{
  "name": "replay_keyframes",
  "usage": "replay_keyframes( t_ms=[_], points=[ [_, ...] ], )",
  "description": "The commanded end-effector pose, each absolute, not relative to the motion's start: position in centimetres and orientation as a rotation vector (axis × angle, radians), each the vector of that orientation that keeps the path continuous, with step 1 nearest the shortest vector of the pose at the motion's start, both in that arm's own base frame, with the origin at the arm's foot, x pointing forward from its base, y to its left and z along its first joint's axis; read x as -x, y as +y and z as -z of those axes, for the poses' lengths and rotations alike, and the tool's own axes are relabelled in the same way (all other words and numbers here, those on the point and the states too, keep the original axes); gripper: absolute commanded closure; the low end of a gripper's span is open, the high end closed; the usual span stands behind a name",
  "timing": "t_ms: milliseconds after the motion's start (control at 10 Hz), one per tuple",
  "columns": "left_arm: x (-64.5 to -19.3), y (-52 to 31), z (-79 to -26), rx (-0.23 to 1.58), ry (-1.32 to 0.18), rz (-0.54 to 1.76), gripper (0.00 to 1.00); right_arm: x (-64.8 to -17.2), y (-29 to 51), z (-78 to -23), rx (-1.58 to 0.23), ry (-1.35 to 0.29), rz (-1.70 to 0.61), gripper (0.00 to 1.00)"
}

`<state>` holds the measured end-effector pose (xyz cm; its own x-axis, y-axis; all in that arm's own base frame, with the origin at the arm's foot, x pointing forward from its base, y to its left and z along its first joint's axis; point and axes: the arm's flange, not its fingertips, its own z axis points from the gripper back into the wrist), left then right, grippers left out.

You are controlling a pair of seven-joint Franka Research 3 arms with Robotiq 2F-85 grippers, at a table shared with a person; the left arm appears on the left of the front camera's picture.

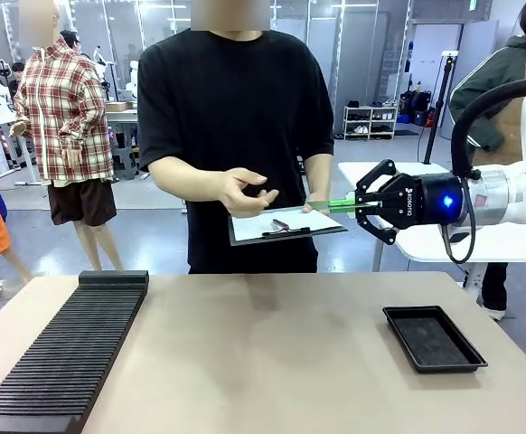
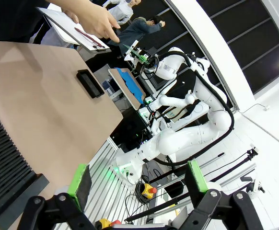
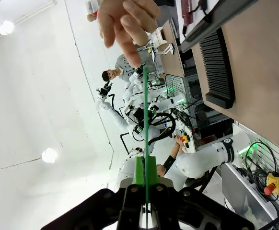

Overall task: Inspect the PCB.
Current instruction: Place the Blank PCB in the ESD tray.

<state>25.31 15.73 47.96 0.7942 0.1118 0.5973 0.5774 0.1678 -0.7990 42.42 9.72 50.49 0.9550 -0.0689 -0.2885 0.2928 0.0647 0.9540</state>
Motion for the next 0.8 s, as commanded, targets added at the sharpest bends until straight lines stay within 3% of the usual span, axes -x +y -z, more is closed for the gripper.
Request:
replay_keyframes(
  t_ms=[0,400,700],
  points=[
    [-25.3,15.8,-48.3,1.373,-0.622,0.366,0.0,-42.4,9.8,-50.7,-1.483,0.18,0.271,1.0],
    [-25.3,15.8,-48.3,1.373,-0.622,0.366,0.0,-40.8,8.4,-50.1,-1.333,0.115,0.184,0.97],
    [-25.3,15.8,-48.3,1.373,-0.622,0.366,0.0,-39.0,2.7,-50.1,-1.236,-0.072,0.176,0.97]
  ],
)
